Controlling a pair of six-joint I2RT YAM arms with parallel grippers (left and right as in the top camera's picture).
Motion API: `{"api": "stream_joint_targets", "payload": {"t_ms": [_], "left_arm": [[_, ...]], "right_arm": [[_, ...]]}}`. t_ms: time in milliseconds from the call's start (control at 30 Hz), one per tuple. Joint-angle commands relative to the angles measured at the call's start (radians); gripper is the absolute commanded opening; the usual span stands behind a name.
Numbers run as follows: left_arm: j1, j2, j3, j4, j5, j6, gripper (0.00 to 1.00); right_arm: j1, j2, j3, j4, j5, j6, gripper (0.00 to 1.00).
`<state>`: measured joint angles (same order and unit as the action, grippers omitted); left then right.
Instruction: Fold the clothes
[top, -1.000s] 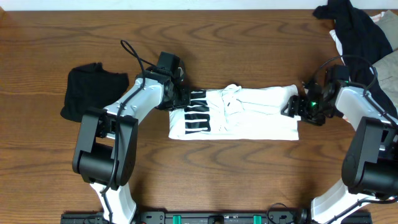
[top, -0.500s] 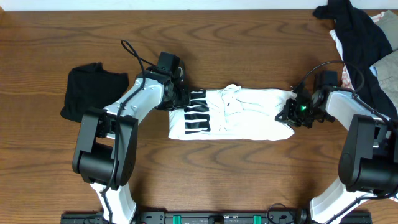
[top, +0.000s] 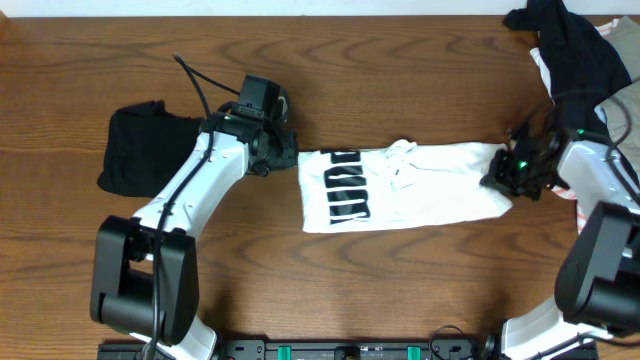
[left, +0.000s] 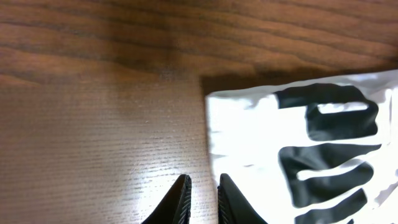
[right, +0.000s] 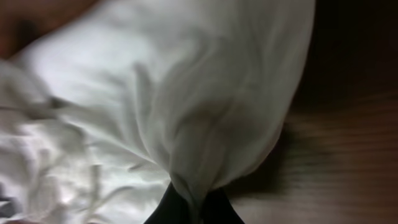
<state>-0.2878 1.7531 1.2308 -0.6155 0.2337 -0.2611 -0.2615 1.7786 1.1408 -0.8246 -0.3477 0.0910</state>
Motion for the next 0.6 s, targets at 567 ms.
{"api": "stream_joint_targets", "payload": {"t_ms": [567], "left_arm": [[0.01, -0.003, -0.004, -0.063, -0.063, 0.013, 0.17]], "right_arm": [[0.599, -0.088, 0.207, -0.103, 0.144, 0.044, 0.01]]}}
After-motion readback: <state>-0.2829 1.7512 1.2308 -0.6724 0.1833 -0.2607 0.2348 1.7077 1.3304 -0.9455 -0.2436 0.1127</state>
